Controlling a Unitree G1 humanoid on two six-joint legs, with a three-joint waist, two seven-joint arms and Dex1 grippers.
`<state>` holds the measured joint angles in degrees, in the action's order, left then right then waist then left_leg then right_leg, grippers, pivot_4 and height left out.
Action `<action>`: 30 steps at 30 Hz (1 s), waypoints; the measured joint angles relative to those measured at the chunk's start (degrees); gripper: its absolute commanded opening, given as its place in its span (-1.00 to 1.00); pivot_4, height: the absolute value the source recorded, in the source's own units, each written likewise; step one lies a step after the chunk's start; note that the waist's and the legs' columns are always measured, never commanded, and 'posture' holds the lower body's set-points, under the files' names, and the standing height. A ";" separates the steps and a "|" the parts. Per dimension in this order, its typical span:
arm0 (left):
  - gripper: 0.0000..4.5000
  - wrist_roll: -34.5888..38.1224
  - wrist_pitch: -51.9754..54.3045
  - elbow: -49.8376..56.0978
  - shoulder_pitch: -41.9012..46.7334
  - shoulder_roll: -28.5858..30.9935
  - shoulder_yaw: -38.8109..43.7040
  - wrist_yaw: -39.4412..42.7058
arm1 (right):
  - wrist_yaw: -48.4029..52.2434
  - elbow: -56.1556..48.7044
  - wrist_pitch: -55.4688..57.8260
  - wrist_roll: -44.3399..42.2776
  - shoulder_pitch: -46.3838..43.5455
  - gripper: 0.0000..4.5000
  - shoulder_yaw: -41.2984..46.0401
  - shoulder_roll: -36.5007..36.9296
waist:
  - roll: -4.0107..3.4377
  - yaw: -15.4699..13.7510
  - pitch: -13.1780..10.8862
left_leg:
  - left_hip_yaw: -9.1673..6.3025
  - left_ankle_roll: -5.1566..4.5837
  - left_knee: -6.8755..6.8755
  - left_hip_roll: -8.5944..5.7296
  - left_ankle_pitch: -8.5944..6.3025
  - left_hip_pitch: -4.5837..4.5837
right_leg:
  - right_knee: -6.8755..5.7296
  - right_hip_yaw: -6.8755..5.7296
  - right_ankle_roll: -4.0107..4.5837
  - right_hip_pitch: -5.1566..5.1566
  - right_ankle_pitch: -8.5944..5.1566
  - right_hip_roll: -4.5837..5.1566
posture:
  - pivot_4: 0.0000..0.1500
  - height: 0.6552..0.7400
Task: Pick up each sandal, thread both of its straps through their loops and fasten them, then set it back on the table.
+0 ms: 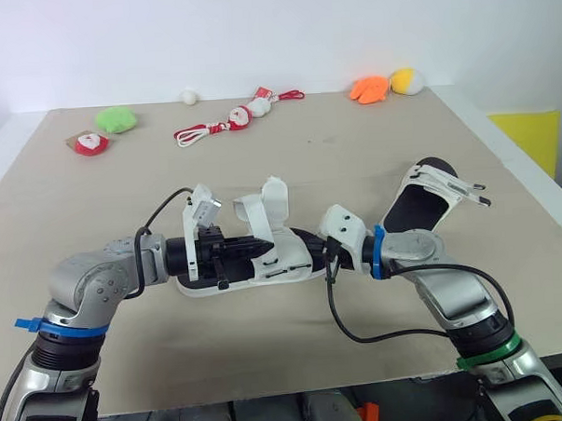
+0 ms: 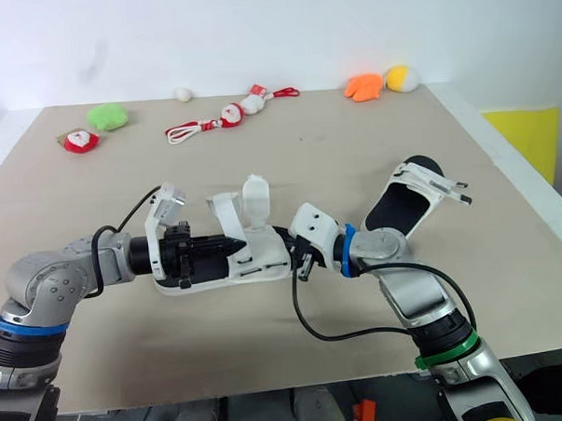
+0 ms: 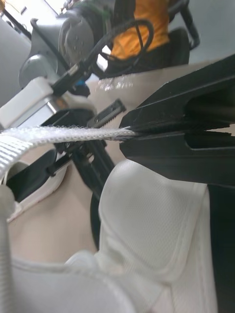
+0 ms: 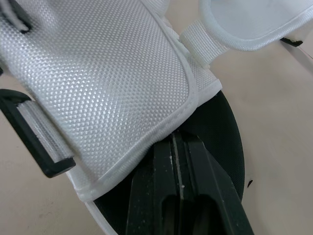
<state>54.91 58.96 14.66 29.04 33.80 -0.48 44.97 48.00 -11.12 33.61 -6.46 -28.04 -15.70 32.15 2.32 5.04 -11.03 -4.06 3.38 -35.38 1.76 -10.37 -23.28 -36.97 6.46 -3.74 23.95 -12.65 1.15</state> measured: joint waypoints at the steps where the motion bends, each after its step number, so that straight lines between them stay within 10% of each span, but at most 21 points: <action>1: -0.99 0.55 0.60 0.07 0.00 -0.12 0.48 -0.47 | -0.04 0.00 0.01 0.00 0.01 -1.00 0.00 -0.01 | 0.00 0.00 0.00 | 0.00 0.00 0.00 0.00 0.00 0.00 | 0.00 0.00 0.00 0.00 0.00 0.00 | 1.00 1.00; 30: -0.99 -3.89 0.39 2.10 -3.00 -0.75 -1.13 -3.46 | -0.95 -0.67 0.53 0.04 0.46 -1.00 0.00 -0.83 | 0.02 0.13 0.01 | 0.00 0.01 0.02 0.00 -0.02 0.00 | 0.00 0.00 0.01 0.00 -0.01 0.00 | 1.00 1.00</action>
<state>51.03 59.35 16.76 26.04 33.04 -1.61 41.51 47.05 -11.79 34.14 -6.42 -27.58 -15.70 31.32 2.34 5.16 -11.02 -4.06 3.40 -35.36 1.76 -10.39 -23.28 -36.97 6.46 -3.73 23.95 -12.65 1.15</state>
